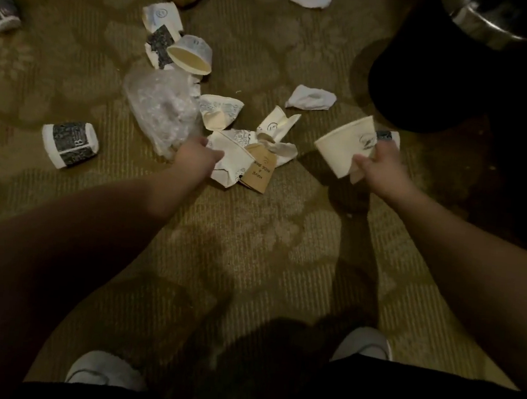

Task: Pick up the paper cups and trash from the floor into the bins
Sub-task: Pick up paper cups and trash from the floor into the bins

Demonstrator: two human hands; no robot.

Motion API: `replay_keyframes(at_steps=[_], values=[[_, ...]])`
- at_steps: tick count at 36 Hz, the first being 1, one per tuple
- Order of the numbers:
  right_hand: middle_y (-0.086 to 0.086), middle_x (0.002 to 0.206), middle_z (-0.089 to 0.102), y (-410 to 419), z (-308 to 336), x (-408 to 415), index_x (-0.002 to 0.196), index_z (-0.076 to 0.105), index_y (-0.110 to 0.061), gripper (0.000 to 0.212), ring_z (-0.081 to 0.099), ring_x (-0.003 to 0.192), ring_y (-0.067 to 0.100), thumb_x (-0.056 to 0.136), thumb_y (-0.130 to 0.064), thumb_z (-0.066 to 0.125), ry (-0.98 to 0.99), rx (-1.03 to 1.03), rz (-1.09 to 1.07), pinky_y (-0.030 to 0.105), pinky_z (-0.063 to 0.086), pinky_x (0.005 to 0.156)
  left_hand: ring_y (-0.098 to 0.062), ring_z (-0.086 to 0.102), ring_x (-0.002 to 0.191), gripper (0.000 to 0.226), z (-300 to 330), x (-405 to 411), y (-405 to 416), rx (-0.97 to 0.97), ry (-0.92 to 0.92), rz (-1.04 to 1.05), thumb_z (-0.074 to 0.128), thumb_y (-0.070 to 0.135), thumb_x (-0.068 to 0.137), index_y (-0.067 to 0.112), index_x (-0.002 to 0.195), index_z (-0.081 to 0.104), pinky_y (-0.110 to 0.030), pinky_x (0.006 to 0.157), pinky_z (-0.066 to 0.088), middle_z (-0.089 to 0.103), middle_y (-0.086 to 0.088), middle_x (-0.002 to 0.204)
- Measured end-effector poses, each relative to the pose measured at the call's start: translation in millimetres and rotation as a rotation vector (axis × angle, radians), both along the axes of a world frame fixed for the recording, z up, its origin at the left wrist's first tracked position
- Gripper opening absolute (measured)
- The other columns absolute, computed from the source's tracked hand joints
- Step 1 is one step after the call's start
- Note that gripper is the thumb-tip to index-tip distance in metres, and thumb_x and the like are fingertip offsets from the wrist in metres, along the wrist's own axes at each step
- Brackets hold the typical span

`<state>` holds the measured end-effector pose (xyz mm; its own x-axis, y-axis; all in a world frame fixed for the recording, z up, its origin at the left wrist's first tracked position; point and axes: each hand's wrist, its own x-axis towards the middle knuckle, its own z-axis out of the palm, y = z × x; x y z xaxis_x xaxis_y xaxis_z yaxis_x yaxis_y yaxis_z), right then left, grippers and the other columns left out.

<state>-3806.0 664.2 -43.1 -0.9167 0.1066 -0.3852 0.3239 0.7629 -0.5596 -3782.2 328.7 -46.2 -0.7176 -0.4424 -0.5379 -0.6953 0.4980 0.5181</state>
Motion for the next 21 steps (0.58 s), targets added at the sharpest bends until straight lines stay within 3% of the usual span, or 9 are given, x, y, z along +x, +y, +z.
replay_keyframes(at_steps=[3,6,9,13,17,21], values=[[0.010,0.145,0.038,17,0,-18,0.138,0.048,-0.008,0.050,0.039,0.133,0.031,0.095,-0.033,0.056,0.033,-0.006,-0.123,0.051,0.037,0.111,-0.018,0.055,0.089,0.042,1,3,2,-0.017,0.043,0.005,0.068,0.019,0.090,0.010,0.129,0.054,-0.031,0.073,0.045,0.055,-0.004,0.106],[0.015,0.146,0.036,30,-1,-30,0.143,0.044,-0.007,0.059,0.038,0.133,0.036,0.095,-0.039,0.052,-0.050,0.037,-0.289,0.049,0.037,0.110,-0.018,0.059,0.088,0.038,-1,7,1,0.054,0.076,0.056,0.072,0.018,0.087,0.013,0.121,0.055,-0.035,0.078,0.053,0.056,-0.001,0.101],[0.011,0.140,0.044,33,-5,-29,0.145,0.042,-0.006,0.062,0.045,0.129,0.034,0.096,-0.043,0.050,-0.165,-0.012,-0.395,0.043,0.041,0.106,-0.017,0.064,0.088,0.036,-3,13,1,0.271,0.105,0.147,0.073,0.005,0.085,0.010,0.116,0.054,-0.036,0.084,0.056,0.063,-0.004,0.100],[0.005,0.140,0.054,25,-14,-27,0.144,0.046,-0.010,0.052,0.054,0.124,0.026,0.099,-0.034,0.053,-0.221,-0.229,-0.511,0.036,0.045,0.102,-0.029,0.068,0.104,0.039,-4,24,0,0.580,-0.042,0.146,0.063,-0.006,0.089,0.002,0.127,0.059,-0.039,0.085,0.058,0.069,-0.016,0.117],[0.009,0.138,0.055,22,-15,-26,0.141,0.047,-0.009,0.048,0.055,0.125,0.025,0.097,-0.025,0.059,-0.167,-0.252,-0.570,0.034,0.047,0.099,-0.020,0.069,0.092,0.033,-5,30,2,0.606,-0.101,0.069,0.060,-0.004,0.092,0.006,0.123,0.061,-0.027,0.070,0.059,0.070,-0.009,0.109],[0.007,0.136,0.056,18,-12,-27,0.143,0.039,-0.011,0.059,0.057,0.121,0.024,0.091,-0.017,0.068,-0.126,-0.343,-0.677,0.039,0.052,0.095,-0.022,0.071,0.095,0.036,-9,26,3,0.531,-0.108,0.010,0.069,0.004,0.088,0.005,0.124,0.063,-0.035,0.083,0.059,0.072,-0.010,0.112]])
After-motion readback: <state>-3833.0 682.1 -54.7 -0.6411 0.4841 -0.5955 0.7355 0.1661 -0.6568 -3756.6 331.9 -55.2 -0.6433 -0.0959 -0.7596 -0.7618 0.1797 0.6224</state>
